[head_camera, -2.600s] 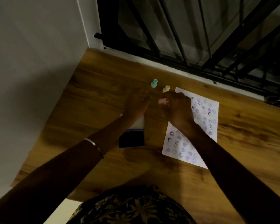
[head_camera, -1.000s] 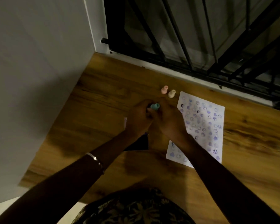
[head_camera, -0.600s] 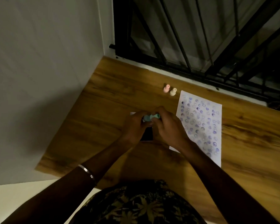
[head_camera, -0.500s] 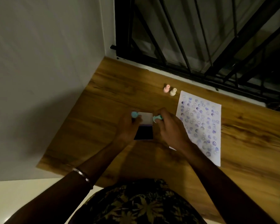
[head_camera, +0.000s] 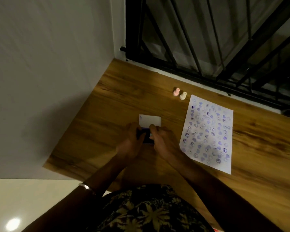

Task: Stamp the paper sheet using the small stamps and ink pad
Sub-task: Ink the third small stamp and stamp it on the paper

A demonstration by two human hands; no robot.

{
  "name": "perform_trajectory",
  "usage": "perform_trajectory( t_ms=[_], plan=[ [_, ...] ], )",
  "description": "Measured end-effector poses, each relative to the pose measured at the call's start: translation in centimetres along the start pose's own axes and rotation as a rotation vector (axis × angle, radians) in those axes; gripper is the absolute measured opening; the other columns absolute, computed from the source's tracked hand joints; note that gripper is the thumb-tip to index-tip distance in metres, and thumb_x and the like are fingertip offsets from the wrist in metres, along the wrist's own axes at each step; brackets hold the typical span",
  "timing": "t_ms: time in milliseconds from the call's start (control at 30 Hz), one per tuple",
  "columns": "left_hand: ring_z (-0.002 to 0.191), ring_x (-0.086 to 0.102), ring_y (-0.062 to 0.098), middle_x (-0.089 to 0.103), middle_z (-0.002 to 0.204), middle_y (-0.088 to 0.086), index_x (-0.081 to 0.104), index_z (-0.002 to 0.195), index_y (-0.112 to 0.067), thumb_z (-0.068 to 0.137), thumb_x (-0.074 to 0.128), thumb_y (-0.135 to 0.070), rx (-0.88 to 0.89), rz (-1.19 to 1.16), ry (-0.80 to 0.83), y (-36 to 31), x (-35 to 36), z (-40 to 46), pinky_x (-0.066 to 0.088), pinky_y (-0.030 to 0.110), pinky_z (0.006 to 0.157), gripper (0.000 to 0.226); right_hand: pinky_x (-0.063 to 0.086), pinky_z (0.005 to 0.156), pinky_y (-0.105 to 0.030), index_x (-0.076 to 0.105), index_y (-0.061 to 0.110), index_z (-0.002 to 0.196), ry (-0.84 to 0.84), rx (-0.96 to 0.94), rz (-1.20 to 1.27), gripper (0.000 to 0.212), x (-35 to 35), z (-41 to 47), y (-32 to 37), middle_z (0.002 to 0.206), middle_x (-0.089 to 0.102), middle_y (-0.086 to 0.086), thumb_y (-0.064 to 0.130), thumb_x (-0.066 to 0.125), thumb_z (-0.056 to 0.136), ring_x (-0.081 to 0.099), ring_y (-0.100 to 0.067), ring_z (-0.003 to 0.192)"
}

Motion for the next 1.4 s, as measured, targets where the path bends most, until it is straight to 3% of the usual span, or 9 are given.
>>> perform_trajectory(
  t_ms=[233,433,700,833,967,1033,1100,1233,1400],
  plan=[
    [0.074,0.053,0.015,0.054,0.099,0.0,0.054,0.097,-0.017,0.095,0.054,-0.03,0.148,0.177,-0.082,-0.9,0.0,-0.4,0.047,0.031,0.064,0.013,0.05,0.054,-0.035,0.054,0.009,0.113,-0.011,0.028,-0.016,0.046,0.8,0.3,-0.5,0.086,0.068,-0.011,0.003,0.072,0.07,0.061,-0.028,0.067],
    [0.078,0.054,0.013,0.054,0.102,-0.002,0.053,0.101,-0.021,0.097,0.048,-0.036,0.172,0.239,-0.069,-1.1,0.0,-0.7,0.051,0.036,0.067,0.016,0.048,0.073,-0.04,0.049,0.013,0.121,0.024,0.046,-0.024,0.049,1.2,0.2,-0.5,0.104,0.065,-0.01,0.011,0.069,0.076,0.062,-0.029,0.086],
    [0.078,0.057,0.019,0.053,0.103,0.003,0.052,0.1,-0.018,0.095,0.054,-0.031,0.115,0.157,-0.02,-1.6,-0.1,-0.6,0.052,0.039,0.065,0.015,0.046,0.069,-0.036,0.052,0.012,0.109,-0.07,0.071,0.05,0.029,-1.0,-1.3,-1.2,0.093,0.067,-0.01,0.015,0.067,0.084,0.061,-0.024,0.08],
    [0.085,0.058,0.018,0.047,0.107,-0.002,0.049,0.104,-0.019,0.094,0.054,-0.034,0.063,0.069,-0.01,-2.2,0.0,-0.6,0.052,0.036,0.066,0.018,0.051,0.072,-0.037,0.05,0.018,0.109,-0.086,0.197,0.072,0.026,-1.8,-4.1,-3.6,0.096,0.066,-0.004,0.022,0.064,0.087,0.061,-0.019,0.081],
    [0.072,0.051,0.006,0.05,0.094,-0.007,0.054,0.099,-0.019,0.092,0.059,-0.029,0.202,0.101,0.014,-6.3,1.8,-1.4,0.042,0.021,0.055,0.012,0.049,0.075,-0.038,0.047,0.018,0.11,-0.092,0.294,0.047,0.024,-2.3,-7.3,-6.9,0.097,0.067,-0.005,0.025,0.059,0.09,0.061,-0.021,0.081],
    [0.079,0.054,0.007,0.055,0.097,-0.006,0.056,0.096,-0.022,0.09,0.061,-0.03,0.25,0.105,0.08,-8.4,4.1,-1.9,0.044,0.019,0.062,0.011,0.048,0.073,-0.037,0.047,0.014,0.116,-0.088,0.327,0.015,0.029,-2.4,-8.9,-8.6,0.098,0.067,-0.008,0.024,0.057,0.091,0.061,-0.024,0.08],
    [0.085,0.058,0.011,0.057,0.103,-0.003,0.056,0.1,-0.024,0.089,0.061,-0.03,0.265,0.12,0.156,-9.9,6.8,-2.4,0.05,0.027,0.07,0.013,0.049,0.069,-0.037,0.047,0.01,0.12,-0.088,0.333,-0.043,0.034,-2.7,-10.5,-9.9,0.095,0.068,-0.01,0.023,0.058,0.09,0.063,-0.025,0.077],
    [0.092,0.062,0.019,0.059,0.115,0.003,0.055,0.11,-0.022,0.088,0.061,-0.035,0.368,0.217,0.271,-12.5,12.4,-3.6,0.055,0.035,0.073,0.026,0.043,0.06,-0.034,0.05,0.012,0.098,-0.131,0.426,-0.075,0.024,-3.7,-13.7,-12.9,0.077,0.067,-0.007,0.018,0.068,0.083,0.062,-0.025,0.063],
    [0.103,0.058,0.022,0.059,0.118,0.004,0.052,0.115,-0.023,0.088,0.057,-0.04,0.51,0.357,0.362,-15.3,17.4,-5.2,0.05,0.038,0.086,0.032,0.046,0.056,-0.035,0.049,0.013,0.093,-0.119,0.521,-0.153,0.023,-3.1,-16.8,-16.3,0.073,0.066,-0.004,0.021,0.067,0.081,0.063,-0.027,0.062]
  ],
)
Point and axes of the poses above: each hand's wrist, its own z-axis towards the middle knuckle, its own x-axis out of the palm, y = z × x, the point moved 9 cm from there along z, towards the middle knuckle
